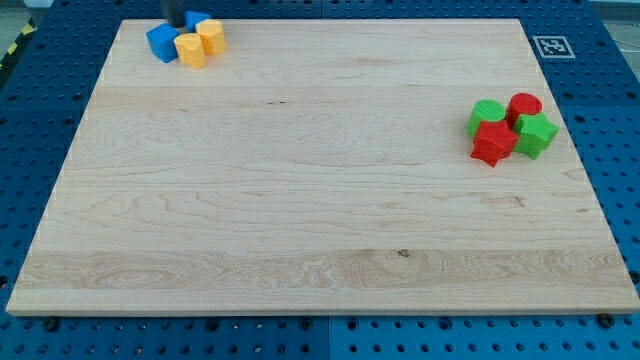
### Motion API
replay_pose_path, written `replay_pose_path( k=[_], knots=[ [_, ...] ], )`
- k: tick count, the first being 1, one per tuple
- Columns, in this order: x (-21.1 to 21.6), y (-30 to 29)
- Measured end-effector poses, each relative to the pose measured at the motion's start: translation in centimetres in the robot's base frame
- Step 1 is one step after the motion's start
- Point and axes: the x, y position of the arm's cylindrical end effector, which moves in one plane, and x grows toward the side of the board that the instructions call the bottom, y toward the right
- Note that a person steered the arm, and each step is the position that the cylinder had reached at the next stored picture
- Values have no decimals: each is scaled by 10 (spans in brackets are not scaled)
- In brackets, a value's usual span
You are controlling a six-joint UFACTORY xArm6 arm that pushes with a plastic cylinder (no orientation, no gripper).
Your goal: Move the blue cube along with yellow heart towards the centre of the board
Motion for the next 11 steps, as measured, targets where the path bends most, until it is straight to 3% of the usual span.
replay_pose_path(
  k=[2,3,5,7,8,11],
  knots=[
    [60,108],
    [55,95],
    [0,32],
    [-5,-79],
    [1,-85],
    [110,60]
  ],
)
